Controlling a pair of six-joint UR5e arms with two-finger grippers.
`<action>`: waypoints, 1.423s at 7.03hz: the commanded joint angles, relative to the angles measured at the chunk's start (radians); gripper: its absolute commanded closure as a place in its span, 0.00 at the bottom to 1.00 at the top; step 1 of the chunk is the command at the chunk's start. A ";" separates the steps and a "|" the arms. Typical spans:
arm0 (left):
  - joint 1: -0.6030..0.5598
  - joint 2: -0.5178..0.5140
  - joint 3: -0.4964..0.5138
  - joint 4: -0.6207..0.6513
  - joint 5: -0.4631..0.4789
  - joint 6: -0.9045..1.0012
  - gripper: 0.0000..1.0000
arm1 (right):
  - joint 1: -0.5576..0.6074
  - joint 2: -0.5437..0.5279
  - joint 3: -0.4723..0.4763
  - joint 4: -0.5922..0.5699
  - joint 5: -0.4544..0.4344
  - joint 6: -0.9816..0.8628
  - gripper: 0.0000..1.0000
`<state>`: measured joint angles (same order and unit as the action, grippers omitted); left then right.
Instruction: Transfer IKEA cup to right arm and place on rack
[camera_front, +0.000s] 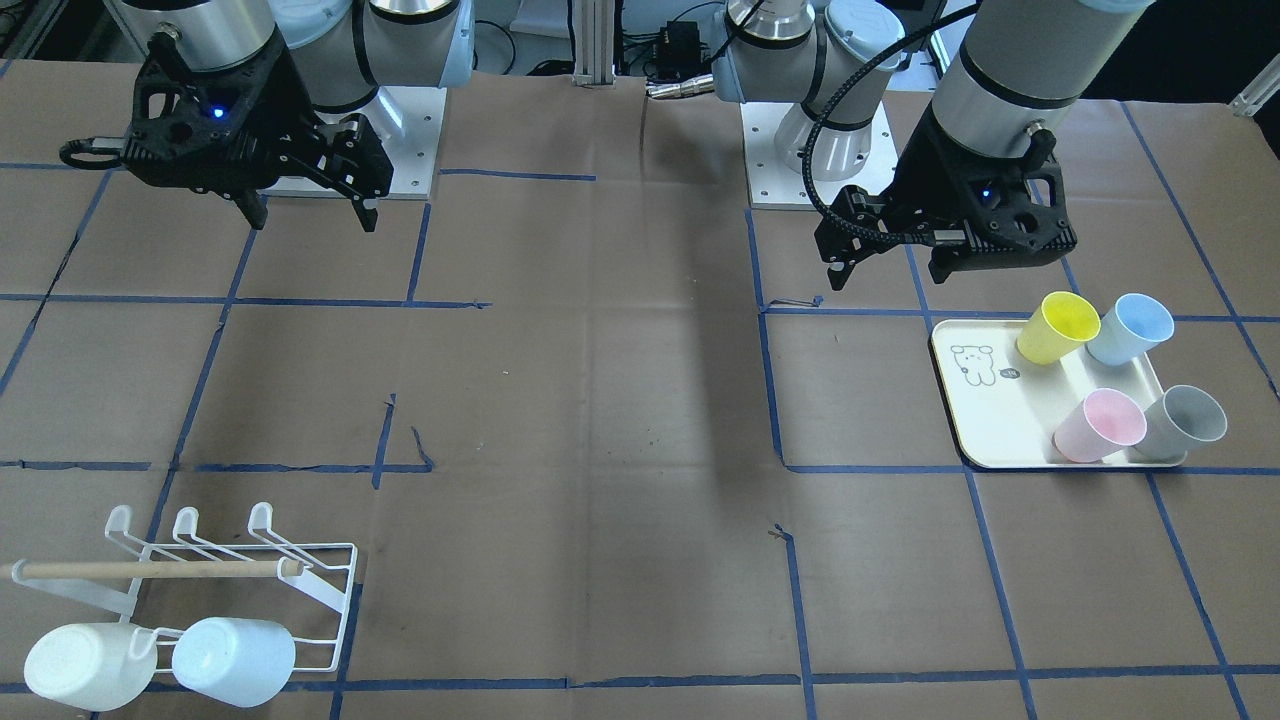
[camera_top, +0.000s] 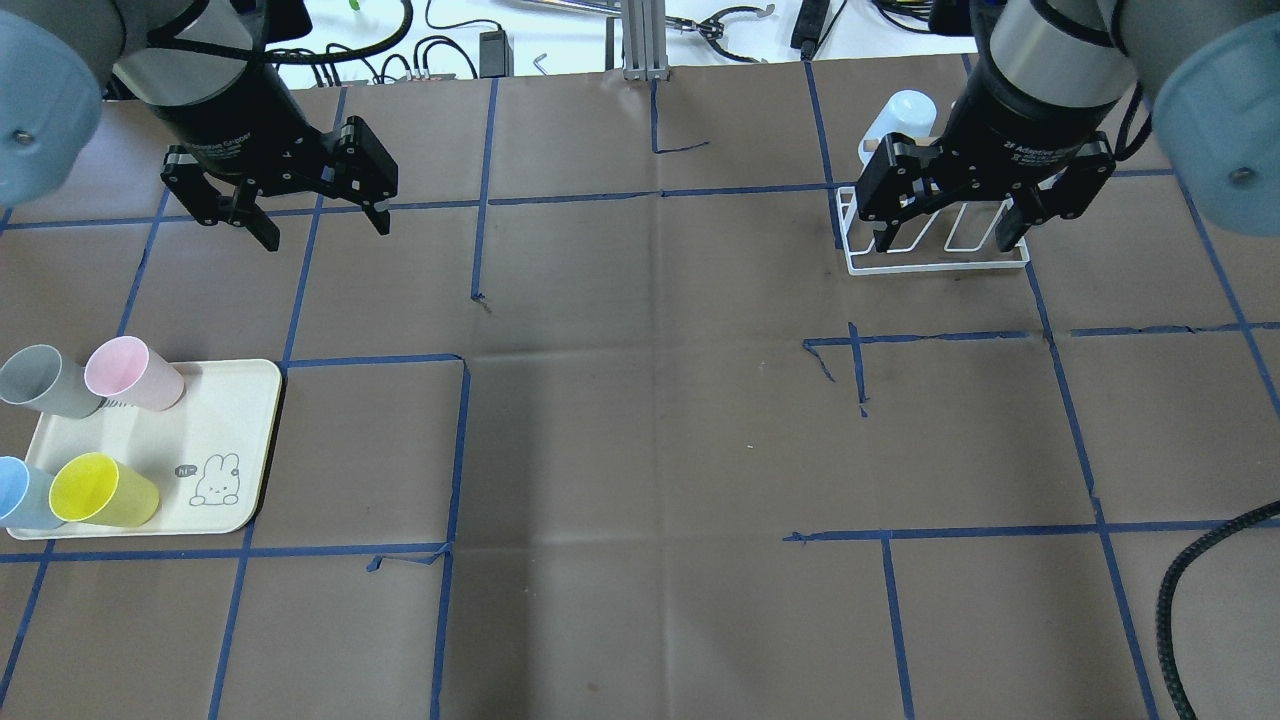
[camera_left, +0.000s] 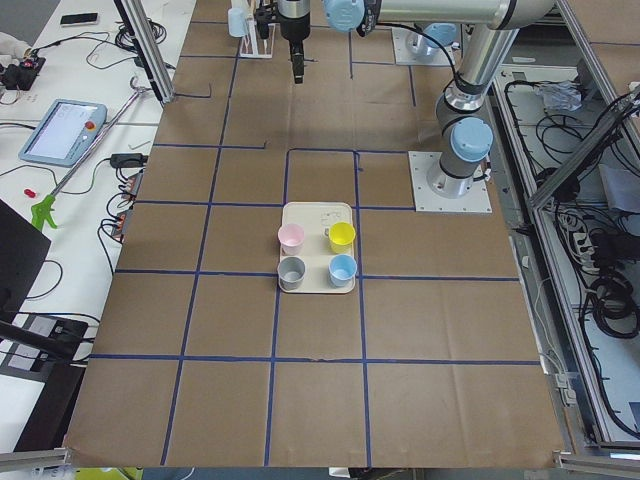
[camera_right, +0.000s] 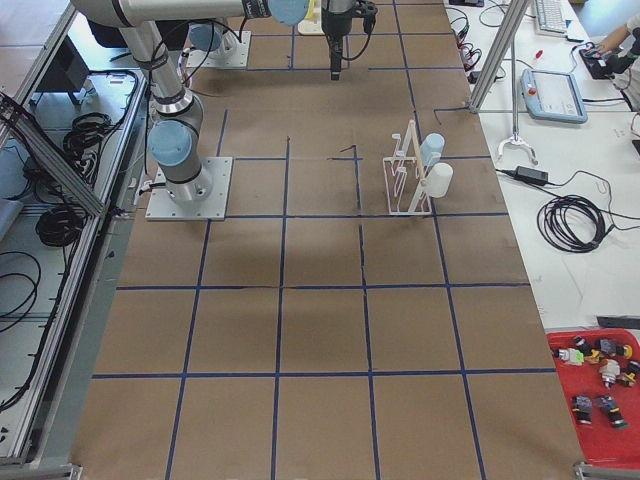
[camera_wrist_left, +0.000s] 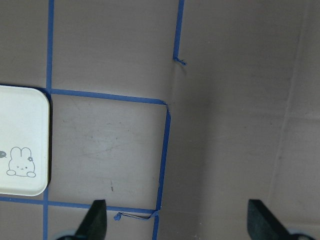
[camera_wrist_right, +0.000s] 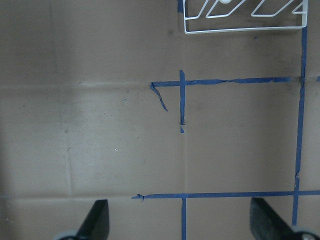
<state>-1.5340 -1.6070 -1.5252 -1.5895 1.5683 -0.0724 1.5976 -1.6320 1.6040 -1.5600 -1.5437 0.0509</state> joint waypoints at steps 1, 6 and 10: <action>-0.002 -0.001 -0.001 0.011 0.027 -0.006 0.00 | 0.007 -0.002 0.004 -0.005 -0.003 0.013 0.00; -0.003 0.001 0.000 0.013 0.022 -0.006 0.00 | 0.007 -0.005 -0.006 -0.002 -0.006 0.012 0.00; -0.003 0.001 0.002 0.014 0.022 -0.006 0.00 | 0.007 -0.009 -0.018 -0.002 -0.006 0.010 0.00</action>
<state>-1.5370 -1.6061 -1.5235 -1.5756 1.5907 -0.0782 1.6041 -1.6403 1.5895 -1.5616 -1.5493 0.0616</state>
